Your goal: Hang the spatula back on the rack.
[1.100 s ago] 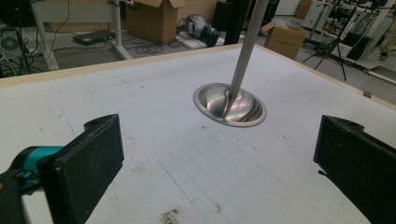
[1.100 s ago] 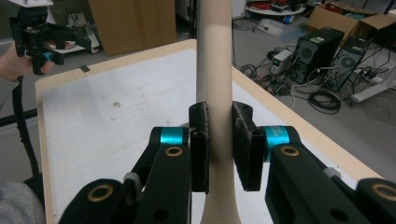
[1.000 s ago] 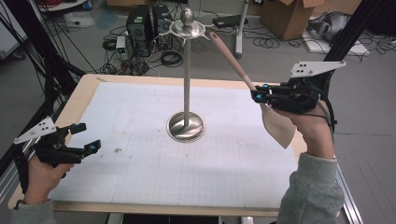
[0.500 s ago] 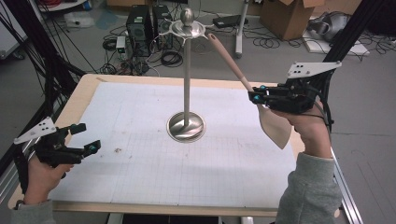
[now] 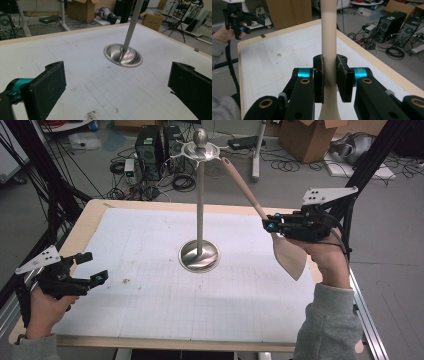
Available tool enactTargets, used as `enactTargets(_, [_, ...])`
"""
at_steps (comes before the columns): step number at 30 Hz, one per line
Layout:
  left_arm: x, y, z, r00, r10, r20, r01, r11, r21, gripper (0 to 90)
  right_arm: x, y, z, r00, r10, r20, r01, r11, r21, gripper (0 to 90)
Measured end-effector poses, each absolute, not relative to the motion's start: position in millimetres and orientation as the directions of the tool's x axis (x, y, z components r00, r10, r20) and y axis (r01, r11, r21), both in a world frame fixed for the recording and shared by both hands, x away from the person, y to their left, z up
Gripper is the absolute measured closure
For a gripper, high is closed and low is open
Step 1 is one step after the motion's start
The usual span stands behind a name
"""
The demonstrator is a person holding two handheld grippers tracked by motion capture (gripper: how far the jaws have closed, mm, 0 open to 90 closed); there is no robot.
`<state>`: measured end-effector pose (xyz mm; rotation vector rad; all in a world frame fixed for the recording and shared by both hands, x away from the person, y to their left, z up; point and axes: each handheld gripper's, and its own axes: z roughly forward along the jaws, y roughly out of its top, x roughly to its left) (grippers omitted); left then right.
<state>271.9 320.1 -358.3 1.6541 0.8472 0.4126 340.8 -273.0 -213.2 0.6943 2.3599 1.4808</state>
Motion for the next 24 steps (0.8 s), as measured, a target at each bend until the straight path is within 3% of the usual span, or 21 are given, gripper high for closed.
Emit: enactTargets(24, [267.4, 323.1, -358.9, 0.666, 0.727, -0.169, 0.311, -0.065, 0.948, 2.1, 354.7, -251.5, -226.1, -0.857, 0.514, 0.032, 0.274, 0.403, 0.873, 78.6])
